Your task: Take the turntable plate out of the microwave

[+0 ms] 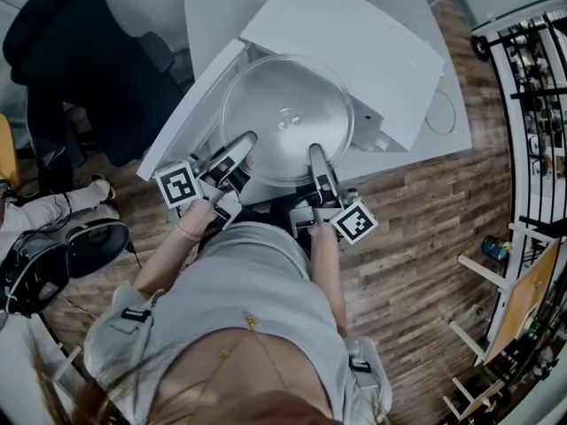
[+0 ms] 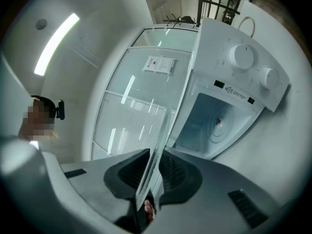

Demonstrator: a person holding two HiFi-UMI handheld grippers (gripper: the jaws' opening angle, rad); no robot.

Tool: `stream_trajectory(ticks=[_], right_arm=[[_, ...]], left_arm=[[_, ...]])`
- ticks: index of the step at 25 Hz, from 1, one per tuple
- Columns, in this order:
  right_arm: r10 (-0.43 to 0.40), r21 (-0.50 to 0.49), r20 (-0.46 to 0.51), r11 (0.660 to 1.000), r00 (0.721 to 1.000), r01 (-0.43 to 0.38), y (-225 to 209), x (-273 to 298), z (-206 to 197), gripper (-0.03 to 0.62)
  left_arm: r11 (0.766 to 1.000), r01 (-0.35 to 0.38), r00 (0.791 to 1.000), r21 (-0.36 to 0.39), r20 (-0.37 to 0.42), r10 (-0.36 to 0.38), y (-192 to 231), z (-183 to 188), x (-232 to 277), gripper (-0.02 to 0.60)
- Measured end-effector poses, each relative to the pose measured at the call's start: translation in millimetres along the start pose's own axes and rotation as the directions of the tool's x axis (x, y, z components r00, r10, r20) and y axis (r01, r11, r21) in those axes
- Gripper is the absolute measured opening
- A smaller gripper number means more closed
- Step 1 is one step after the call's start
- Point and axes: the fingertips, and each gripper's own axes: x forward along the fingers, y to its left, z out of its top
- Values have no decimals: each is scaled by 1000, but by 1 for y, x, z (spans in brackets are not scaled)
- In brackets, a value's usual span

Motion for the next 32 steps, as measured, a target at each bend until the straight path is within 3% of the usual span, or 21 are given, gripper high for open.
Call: stream_trajectory(ticks=[26, 32], right_arm=[[-105, 25, 77, 994, 991, 103, -40, 43, 77, 63], [-151, 20, 72, 989, 986, 150, -53, 51, 88, 64]], left_arm=[[998, -25, 998, -61, -59, 22, 24, 36, 96, 60], [991, -55, 997, -121, -68, 47, 34, 40, 113, 60]])
